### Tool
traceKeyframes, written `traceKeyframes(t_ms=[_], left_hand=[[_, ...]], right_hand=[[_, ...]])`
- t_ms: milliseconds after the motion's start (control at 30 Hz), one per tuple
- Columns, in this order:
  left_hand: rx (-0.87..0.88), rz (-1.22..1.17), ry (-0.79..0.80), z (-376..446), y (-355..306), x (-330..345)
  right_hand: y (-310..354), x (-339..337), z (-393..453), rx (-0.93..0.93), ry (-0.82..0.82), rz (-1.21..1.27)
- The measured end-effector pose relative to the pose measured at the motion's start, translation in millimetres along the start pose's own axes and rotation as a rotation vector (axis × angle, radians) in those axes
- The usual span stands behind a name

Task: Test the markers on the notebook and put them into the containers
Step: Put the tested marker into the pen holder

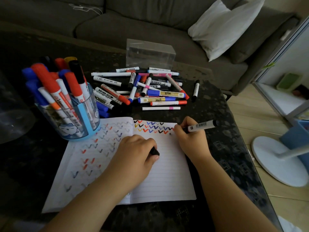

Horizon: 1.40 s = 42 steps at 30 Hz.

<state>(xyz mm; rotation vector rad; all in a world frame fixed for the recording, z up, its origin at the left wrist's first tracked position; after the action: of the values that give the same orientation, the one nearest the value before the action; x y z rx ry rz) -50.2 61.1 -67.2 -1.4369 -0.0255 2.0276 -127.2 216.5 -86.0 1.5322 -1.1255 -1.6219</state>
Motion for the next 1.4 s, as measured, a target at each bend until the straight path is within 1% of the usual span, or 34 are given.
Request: traceKeyframes(t_ms=[100,300,467,567,633,767,800,867,1067,1200,1300,1400], left_hand=[[-0.023,-0.039,0.015,-1,2,3],[-0.005,-0.043,0.033,0,1,4],[-0.064,-0.181,0.007,0,5,2],[-0.219,-0.396,-0.074,-1,15,-7],[-0.377,-0.568,-0.124,-4,27,-12],[-0.636,-0.931,-0.151,-11,40,-13],[-0.682,-1.029,-0.173,-13,41,-13],[-0.733,-1.142,-0.212,-17,43,-14],[-0.664,-1.2,-0.227,-20,37,-28],[-0.613,-1.151,-0.184,-22,37,-33],[-0.514,-1.026,-0.083,-18,30,-37],[-0.354,-0.746,0.034,-15,22,-40]], right_hand=[[-1,-3,0,0.003,-0.026,0.002],[-2,-6,0,0.016,-0.076,0.023],[-5,-12,0,0.096,-0.101,0.07],[-3,-15,-2,0.19,-0.072,0.116],[7,-14,-8,0.222,0.006,0.22],[41,-4,-34,0.148,0.239,0.427],[46,0,-41,0.151,0.274,0.46],[53,6,-53,0.161,0.288,0.497],[65,16,-63,0.122,0.257,0.54],[68,17,-61,0.108,0.263,0.556],[72,21,-62,0.076,0.295,0.496],[75,25,-64,0.058,0.302,0.44]])
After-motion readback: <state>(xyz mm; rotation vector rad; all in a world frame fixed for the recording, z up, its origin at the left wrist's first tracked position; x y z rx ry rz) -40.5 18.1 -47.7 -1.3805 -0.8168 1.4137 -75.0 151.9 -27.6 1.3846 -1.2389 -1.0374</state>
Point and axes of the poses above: each hand's wrist, its own z-axis towards the middle knuckle, its own x-axis out of the palm, y = z × x, the point moved 7 cm from there along z, towards the middle knuckle, and after that the axes turned 9 degrees about x, right-handed, at the moved point
